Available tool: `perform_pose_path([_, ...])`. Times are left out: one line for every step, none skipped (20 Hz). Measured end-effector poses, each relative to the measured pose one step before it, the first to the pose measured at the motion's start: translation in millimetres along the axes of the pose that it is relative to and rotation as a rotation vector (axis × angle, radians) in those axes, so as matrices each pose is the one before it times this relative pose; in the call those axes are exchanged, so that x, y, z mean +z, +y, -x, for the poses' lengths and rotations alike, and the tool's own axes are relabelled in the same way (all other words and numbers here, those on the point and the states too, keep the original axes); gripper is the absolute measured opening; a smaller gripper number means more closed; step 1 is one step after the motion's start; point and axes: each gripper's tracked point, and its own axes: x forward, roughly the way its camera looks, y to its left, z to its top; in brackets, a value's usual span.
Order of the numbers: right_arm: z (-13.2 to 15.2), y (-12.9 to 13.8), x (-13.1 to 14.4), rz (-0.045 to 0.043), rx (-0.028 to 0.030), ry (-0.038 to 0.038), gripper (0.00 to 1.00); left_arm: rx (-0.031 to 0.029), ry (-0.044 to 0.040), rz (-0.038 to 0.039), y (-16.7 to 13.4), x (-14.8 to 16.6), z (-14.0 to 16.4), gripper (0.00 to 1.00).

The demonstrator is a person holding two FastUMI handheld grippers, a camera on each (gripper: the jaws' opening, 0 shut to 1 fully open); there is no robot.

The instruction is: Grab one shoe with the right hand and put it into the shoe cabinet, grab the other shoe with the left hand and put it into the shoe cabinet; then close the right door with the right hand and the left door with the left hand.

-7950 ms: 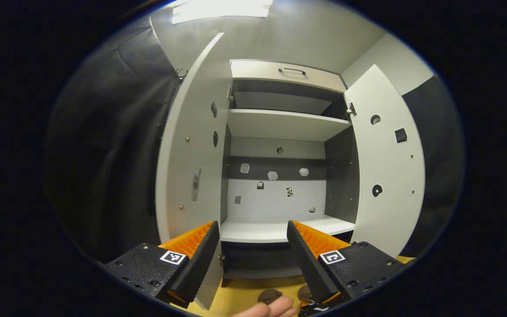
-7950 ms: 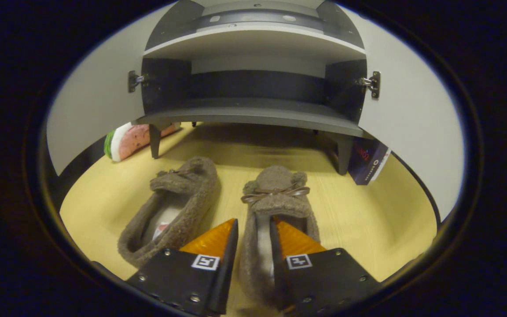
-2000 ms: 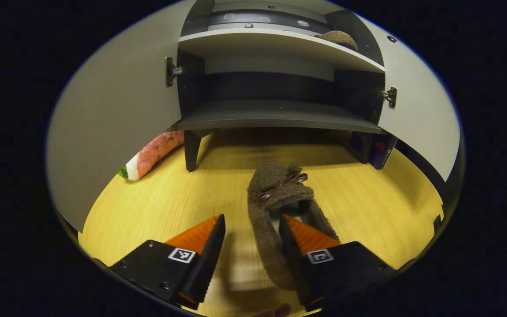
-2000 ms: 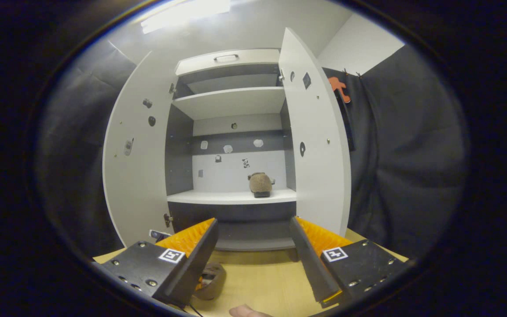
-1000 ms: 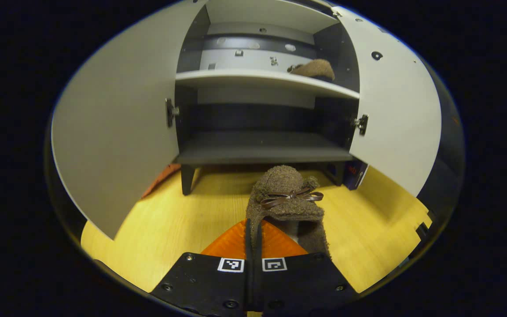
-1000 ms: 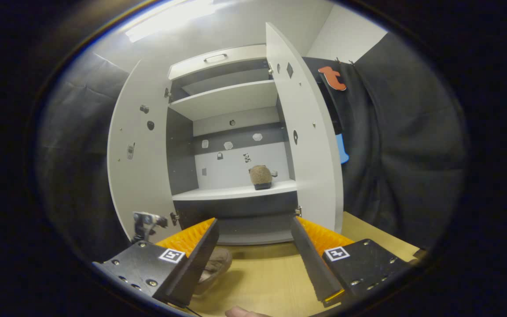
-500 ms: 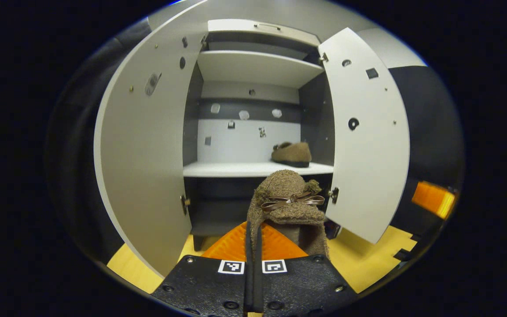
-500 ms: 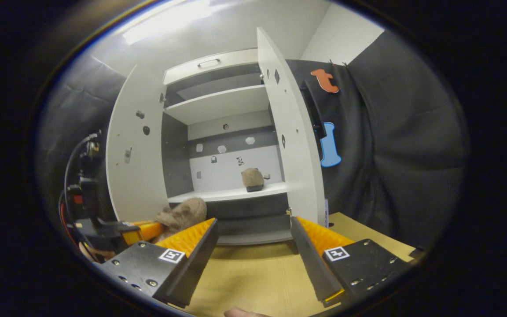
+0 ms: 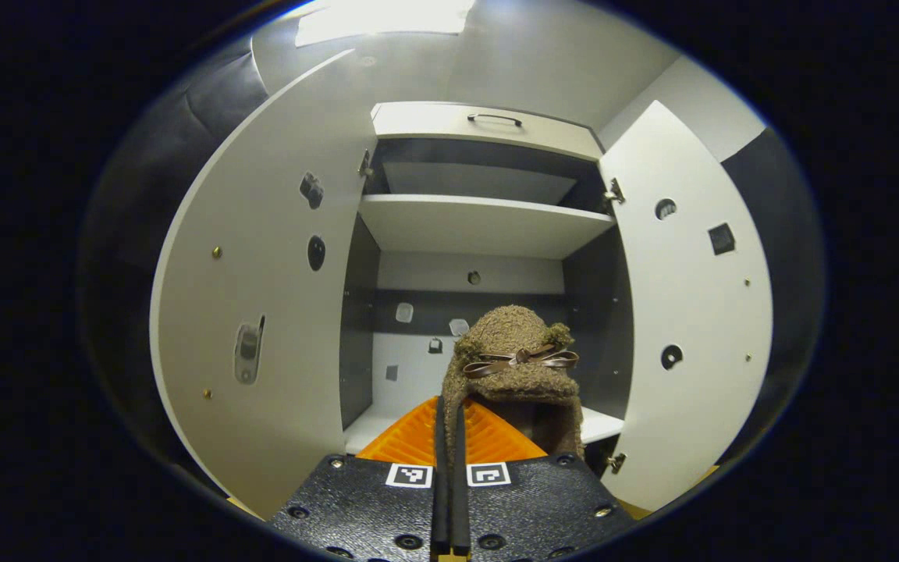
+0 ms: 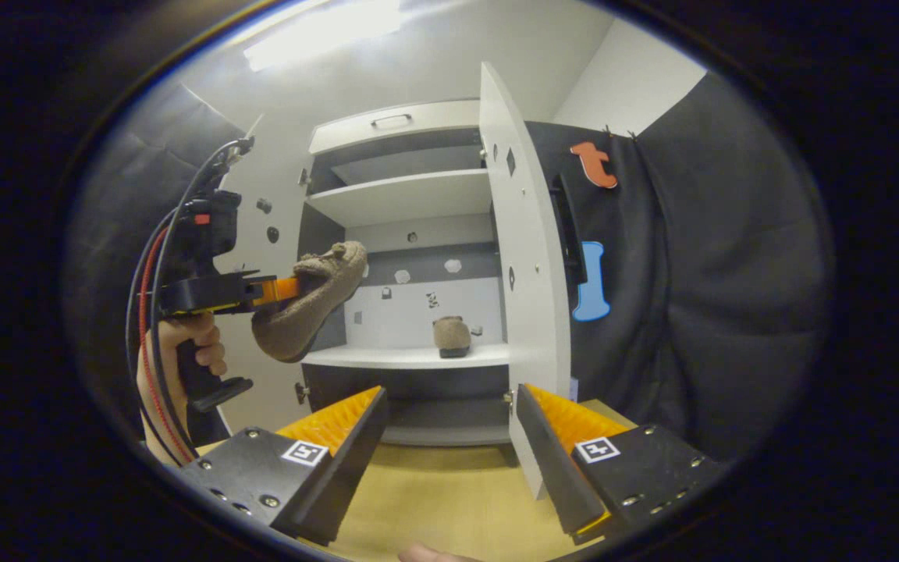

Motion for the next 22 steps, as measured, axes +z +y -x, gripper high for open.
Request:
perform_pose_path([-4.89, -0.54, 3.62, -0.00419, 0.00364, -0.00745, 0.99, 0.02517, 0.00964, 0.00665, 3.81, 1.17, -16.89, 0.02])
perform_pose_path([-4.23, 0.76, -0.75, -0.00912, 0.00788, -0.0002, 0.99, 0.01015, 0.00696, 0.01673, 0.97, 1.99, -17.8, 0.02])
perform_pose_path([-5.54, 1.26, -1.78, -0.00732, 0.01461, 0.00696, 0.99, 0.00994, 0.01339, 0.02025, 0.42, -0.11, -19.79, 0.02])
perform_pose_path([-3.55, 2.76, -1.21, 0.00084, 0.02845, 0.00675, 0.99, 0.00548, 0.01348, 0.01848, 1.11, -4.07, -20.31, 0.02])
perform_pose_path([-5.25, 3.97, -0.58, 0.00162, 0.03215, 0.00638, 0.99, 0.00788, 0.02395, 0.01889, 0.69, -8.11, -20.52, 0.02])
perform_pose_path([-4.89, 0.08, -0.97, 0.00417, 0.01666, 0.00803, 0.99, 0.01031, 0.02008, 0.00874, -0.36, -11.22, -19.83, 0.02])
perform_pose_path([-4.33, -1.48, -1.64, 0.00186, 0.01016, 0.00356, 0.99, 0.01539, 0.02348, 0.00253, 2.02, -13.33, -19.96, 0.02])
perform_pose_path([-3.79, -0.27, -0.85, -0.00125, 0.00843, 0.00546, 0.99, 0.01668, 0.03652, -0.01422, 2.72, -14.22, -13.07, 0.02])
perform_pose_path([-1.92, 0.78, -1.89, 0.00215, 0.00836, 0.0023, 0.99, 0.01179, 0.03726, 0.00317, -0.38, -15.48, -11.97, 0.02])
perform_pose_path([-1.92, 0.85, -2.13, 0.00661, 0.00702, 0.00126, 0.99, 0.00266, 0.02581, 0.01991, -2.73, -14.03, -15.16, 0.02])
perform_pose_path([-2.4, 0.1, -1.44, 0.01066, 0.00587, -0.00236, 0.99, -0.00859, 0.05187, 0.01408, -6.38, -15.13, -13.18, 0.02])
perform_pose_path([-2.27, -0.22, -1.03, 0.00798, 0.00435, -0.00397, 0.99, -0.00467, 0.0274, 0.01331, -3.85, -13.41, -12.29, 0.02])
perform_pose_path([-2.5, 1.49, -1.5, 0.00721, 0.00979, -0.00404, 0.98, -0.00574, 0.01484, -0.00035, -3.32, -8.6, -11.02, 0.02])
perform_pose_path([-3.08, 1.79, -1.97, 0.00213, 0.01382, -0.00145, 0.99, 0.00892, 0.01981, -0.01273, 2.22, -7.07, -8.07, 0.02])
perform_pose_path([-2.74, 2.52, -2.09, 0.00403, 0.01622, 0.0023, 0.99, 0.02657, 0.02044, -0.00497, 6.06, -8.19, -4.29, 0.02])
perform_pose_path([-2.22, 1.32, -2.7, 0.00462, 0.0107, 0.00341, 0.99, 0.00948, 0.0028, -0.00608, 4.02, -3.41, -7.93, 0.02])
perform_pose_path([-2.86, 1.01, -2.08, 0.00766, 0.00827, 0.00456, 0.99, -0.00642, 0.01059, -0.00764, 0.88, -2.6, -8.14, 0.03])
perform_pose_path([-2.49, 1.18, -3.06, 0.00945, 0.00416, 0.00276, 0.99, -0.01426, 0.0165, 0.0113, -0.68, -2.29, -5.21, 0.03])
perform_pose_path([-1.95, -2.27, 0.68, -0.00228, -0.0089, -0.00933, 0.99, -0.01794, 0.03103, 0.00234, -4.52, -0.81, -6.16, 0.03])
perform_pose_path([-2.11, -3.14, -0.16, -0.0097, -0.0137, -0.00598, 0.99, -0.00408, 0.03459, -0.01012, 3.42, -4.19, 0.03, 0.03])
perform_pose_path([-1.3, -2.82, -1.83, -0.00993, -0.01315, -0.00097, 1.0, 0.0029, 0.01472, -0.00155, 1.21, 1.81, -1.45, 0.04])
perform_pose_path([-0.34, 0.38, -0.7, -0.0136, 0.00159, -0.00289, 1.0, 0.01129, 0.00902, 0.01229, -0.87, 1.47, -2.33, 0.05])
